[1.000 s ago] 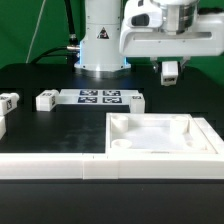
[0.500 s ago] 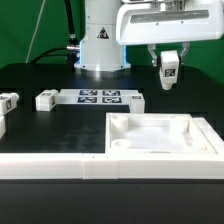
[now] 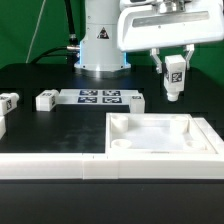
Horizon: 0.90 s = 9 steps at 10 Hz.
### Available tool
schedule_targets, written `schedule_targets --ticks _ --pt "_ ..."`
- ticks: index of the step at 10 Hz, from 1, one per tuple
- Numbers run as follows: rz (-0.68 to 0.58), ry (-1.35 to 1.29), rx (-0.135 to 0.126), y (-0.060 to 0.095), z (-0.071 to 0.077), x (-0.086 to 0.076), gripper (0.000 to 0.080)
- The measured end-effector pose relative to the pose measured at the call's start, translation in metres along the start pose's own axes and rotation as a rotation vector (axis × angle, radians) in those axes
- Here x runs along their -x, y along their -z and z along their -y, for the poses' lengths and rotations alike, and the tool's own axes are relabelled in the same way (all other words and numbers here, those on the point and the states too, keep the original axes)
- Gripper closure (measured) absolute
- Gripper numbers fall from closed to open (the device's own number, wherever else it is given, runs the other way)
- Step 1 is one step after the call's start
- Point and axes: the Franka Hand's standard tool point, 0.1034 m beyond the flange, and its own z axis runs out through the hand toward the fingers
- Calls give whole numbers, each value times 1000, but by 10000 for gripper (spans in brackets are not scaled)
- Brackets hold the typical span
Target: Assemble one leg
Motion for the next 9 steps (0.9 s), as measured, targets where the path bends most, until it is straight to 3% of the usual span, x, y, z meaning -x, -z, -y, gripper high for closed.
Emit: schedule_targets --ticks 4,9 --pt "5 26 0 -2 -1 -1 509" --pt "-26 159 1 -15 -20 -75 508"
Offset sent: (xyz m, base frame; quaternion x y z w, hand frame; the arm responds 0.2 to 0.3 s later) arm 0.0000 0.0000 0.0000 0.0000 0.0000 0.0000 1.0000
